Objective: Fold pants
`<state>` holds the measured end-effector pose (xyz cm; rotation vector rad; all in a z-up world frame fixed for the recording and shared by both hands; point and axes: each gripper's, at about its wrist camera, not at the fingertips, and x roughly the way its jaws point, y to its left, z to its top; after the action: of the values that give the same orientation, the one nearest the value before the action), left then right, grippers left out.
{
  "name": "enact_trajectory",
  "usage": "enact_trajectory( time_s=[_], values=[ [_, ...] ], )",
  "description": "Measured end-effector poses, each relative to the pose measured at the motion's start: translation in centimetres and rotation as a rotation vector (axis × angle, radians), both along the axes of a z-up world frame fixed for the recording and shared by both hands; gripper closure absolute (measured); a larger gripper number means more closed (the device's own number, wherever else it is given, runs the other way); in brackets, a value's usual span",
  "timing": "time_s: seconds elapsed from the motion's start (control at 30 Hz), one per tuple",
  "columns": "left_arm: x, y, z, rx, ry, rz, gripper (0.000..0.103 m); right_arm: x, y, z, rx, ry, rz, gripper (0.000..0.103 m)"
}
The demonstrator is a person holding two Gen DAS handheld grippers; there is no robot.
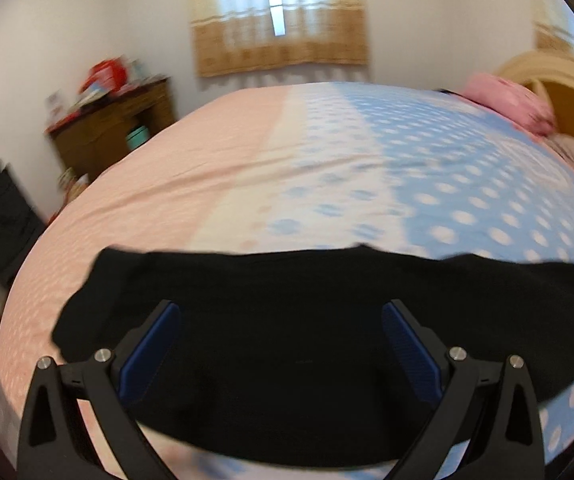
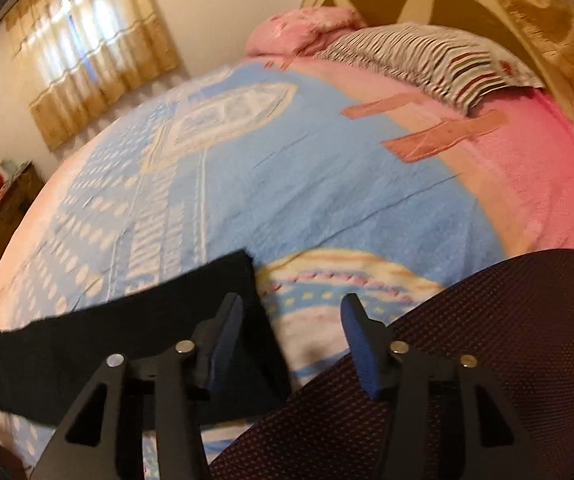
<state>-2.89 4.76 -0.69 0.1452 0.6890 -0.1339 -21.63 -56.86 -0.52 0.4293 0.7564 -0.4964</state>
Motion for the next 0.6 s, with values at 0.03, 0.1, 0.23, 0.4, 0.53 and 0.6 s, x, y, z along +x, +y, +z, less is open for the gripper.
enact_trajectory(
  time_s=[0.03,0.1,0.23,0.4,0.53,0.6],
  values=[
    [-0.3,-1.3,0.0,0.015,-0.007,-0.034,0.001,0.2,0.2,-0.2,0.013,-0.009,0.01,0.051],
    [-0.8,-3.3,0.1,0.031,-0.014,-0.079,0.001,0.7,0.5,-0.4,0.009,-0.009,0.022,0.051],
    [-1.2,-6.4,-0.2,0.021,0.006,-0.139,0.001,2.3,1.0,-2.0,0.025,0.053,0.09,0.051],
    [-1.0,-8.6,-2.6,0.05,0.084,-0.136,0.001,2.7,2.1,-4.2,-0.001,0.12,0.118,0.051],
    [-1.2,-8.2,-4.6,0.102,0.128,-0.098,0.0,3.3,2.6,-4.9,0.019,0.153,0.128,0.067],
    [-1.4,-7.7,-4.6,0.093,0.147,-0.099,0.0,3.5,2.6,-5.0,0.039,0.164,0.14,0.08]
  ],
)
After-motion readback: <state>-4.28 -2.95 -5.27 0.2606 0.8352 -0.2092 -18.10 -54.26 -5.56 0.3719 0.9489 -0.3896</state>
